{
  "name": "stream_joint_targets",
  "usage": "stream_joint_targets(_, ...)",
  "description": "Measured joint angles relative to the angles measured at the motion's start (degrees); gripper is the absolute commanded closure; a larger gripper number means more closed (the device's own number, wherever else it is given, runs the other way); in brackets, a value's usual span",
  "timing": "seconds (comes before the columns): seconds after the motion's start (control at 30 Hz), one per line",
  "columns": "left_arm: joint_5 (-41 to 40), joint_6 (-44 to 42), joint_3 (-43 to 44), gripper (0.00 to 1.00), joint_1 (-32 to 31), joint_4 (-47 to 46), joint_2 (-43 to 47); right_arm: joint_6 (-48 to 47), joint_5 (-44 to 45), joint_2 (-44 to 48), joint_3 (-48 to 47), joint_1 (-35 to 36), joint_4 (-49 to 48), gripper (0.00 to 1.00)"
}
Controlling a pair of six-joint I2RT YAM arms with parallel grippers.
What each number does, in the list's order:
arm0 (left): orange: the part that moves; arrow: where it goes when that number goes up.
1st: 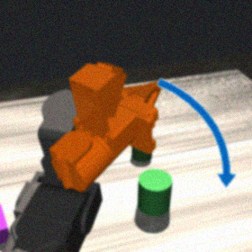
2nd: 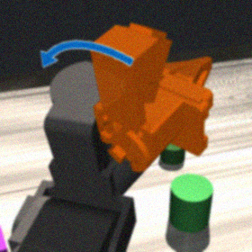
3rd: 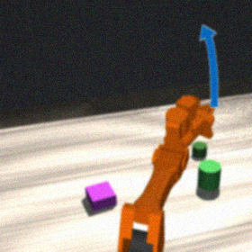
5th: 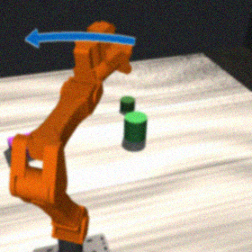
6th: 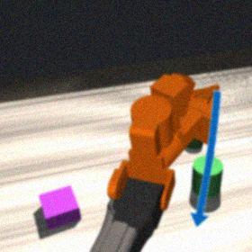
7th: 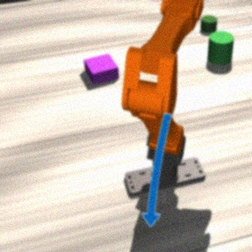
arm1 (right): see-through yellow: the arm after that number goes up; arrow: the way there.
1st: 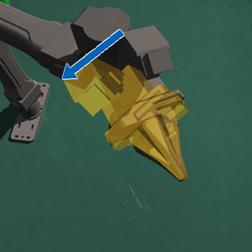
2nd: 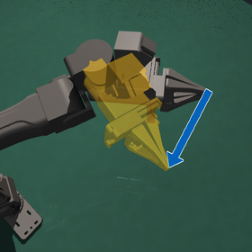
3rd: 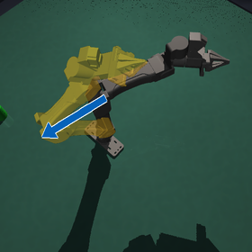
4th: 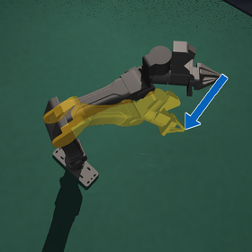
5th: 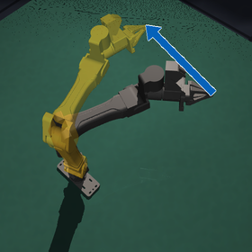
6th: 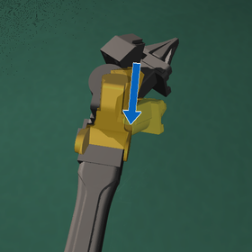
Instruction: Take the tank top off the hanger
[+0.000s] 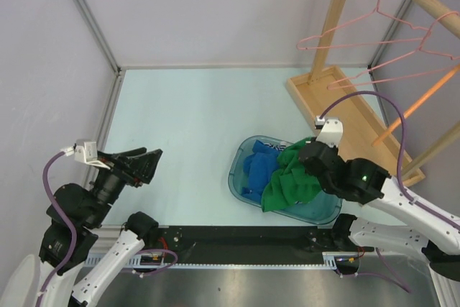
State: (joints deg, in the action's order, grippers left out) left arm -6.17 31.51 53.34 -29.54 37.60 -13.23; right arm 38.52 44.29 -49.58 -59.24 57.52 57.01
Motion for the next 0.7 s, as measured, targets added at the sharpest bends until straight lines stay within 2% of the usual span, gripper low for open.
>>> stream_joint_targets(0.13, 1.46, 0.28, -0.39, 0.29, 0.0, 0.22, 0.0, 11.98, -4.37, 4.02, 8.04, 0.04, 3.96, 1.0)
stream_joint_targets(0.2, 2.82, 1.09, -1.77, 0.29, 0.0, -0.48, -0.02, 16.39, -5.95, 5.09, 11.15, 0.02, 5.51, 0.95)
stream_joint_targets(0.23, 3.67, 1.51, -2.78, 0.29, 0.0, -0.79, -0.13, 18.4, -6.4, 5.11, 12.2, 0.0, 6.51, 0.82)
stream_joint_targets(0.3, 5.73, 2.1, -4.72, 0.29, 0.0, -1.51, -0.74, 21.55, -6.91, 3.34, 12.7, 0.0, 8.63, 0.66)
stream_joint_targets(0.33, 7.19, 2.49, -5.79, 0.29, 0.0, -1.86, -1.42, 22.56, -6.95, 2.43, 12.61, 0.0, 9.27, 0.48)
stream_joint_targets(0.37, 8.72, 2.75, -6.73, 0.29, 0.0, -2.05, -2.4, 23.34, -6.95, 1.31, 12.46, 0.0, 9.73, 0.4)
stream_joint_targets(0.4, 9.84, 3.02, -7.3, 0.28, 0.0, -2.21, -3.26, 23.96, -6.95, 0.57, 12.09, 0.02, 10.4, 0.26)
stream_joint_targets(0.47, 12.35, 3.13, -8.39, 0.28, 0.0, -2.54, -5.16, 23.87, -6.49, 0.09, 9.99, 0.02, 12.15, 0.12)
stream_joint_targets(0.5, 13.25, 3.1, -8.74, 0.27, 0.0, -2.69, -5.79, 23.67, -6.12, 0.11, 8.66, 0.02, 12.7, 0.01)
stream_joint_targets(0.7, 22.18, 3.61, -10.97, 0.23, 0.0, -6.25, -10.05, 16.9, -5.07, -0.42, -2.45, 2.89, 9.2, 0.0)
